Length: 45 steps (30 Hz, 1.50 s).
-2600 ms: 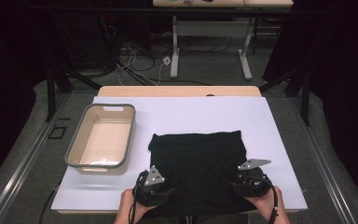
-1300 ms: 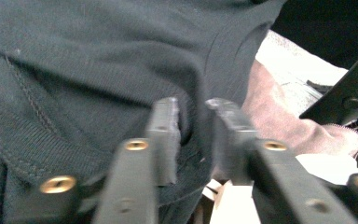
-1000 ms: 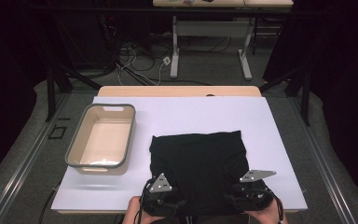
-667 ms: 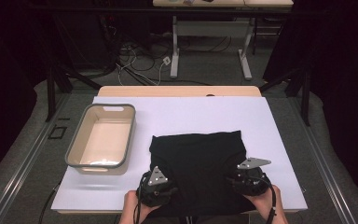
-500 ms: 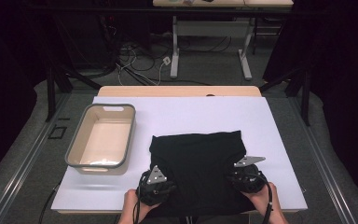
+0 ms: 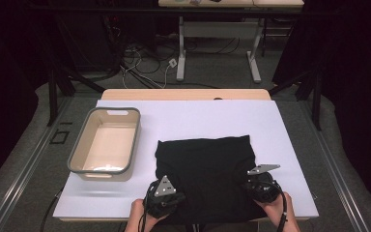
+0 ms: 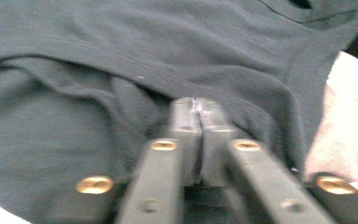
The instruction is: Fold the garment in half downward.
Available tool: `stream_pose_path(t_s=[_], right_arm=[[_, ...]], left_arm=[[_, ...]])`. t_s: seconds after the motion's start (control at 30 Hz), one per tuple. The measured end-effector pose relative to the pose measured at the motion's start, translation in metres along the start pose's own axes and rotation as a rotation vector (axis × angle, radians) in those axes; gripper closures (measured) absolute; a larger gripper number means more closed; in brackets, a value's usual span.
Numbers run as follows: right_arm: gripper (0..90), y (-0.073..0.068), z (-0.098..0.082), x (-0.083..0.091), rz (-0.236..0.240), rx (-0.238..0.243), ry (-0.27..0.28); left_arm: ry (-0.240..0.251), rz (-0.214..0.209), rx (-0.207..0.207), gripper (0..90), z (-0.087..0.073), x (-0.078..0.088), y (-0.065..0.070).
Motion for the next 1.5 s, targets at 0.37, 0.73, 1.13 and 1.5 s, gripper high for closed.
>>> stream_pose_path(t_s=[0.37, 0.73, 1.13, 1.5], right_arm=[[56.4, -0.034, 0.018, 0.013, 0.043, 0.083, 0.100], [65.7, -0.042, 0.008, -0.020, 0.089, 0.064, 0.019], [86.9, -0.046, 0.011, -0.012, 0.107, 0.068, 0.051], [86.4, -0.025, 0.000, 0.001, 0.040, 0.019, 0.029]], left_arm=[[-0.035, 0.032, -0.011, 74.4, -0.006, -0.008, -0.014], [-0.057, -0.003, 0.011, 82.6, -0.008, -0.002, -0.008], [-0.049, 0.055, 0.031, 40.1, -0.004, -0.001, -0.022], [0.006, 0.107, 0.052, 31.5, 0.000, 0.003, -0.036]])
Point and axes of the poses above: each handheld gripper's, and its own axes: x roughly backward along the jaws, z roughly out of its top, y roughly to its right, the point moved 8 cm from there along -x, roughly forward along the jaws, and after that the axes turned 12 degrees about z, right-handed, at the moved point
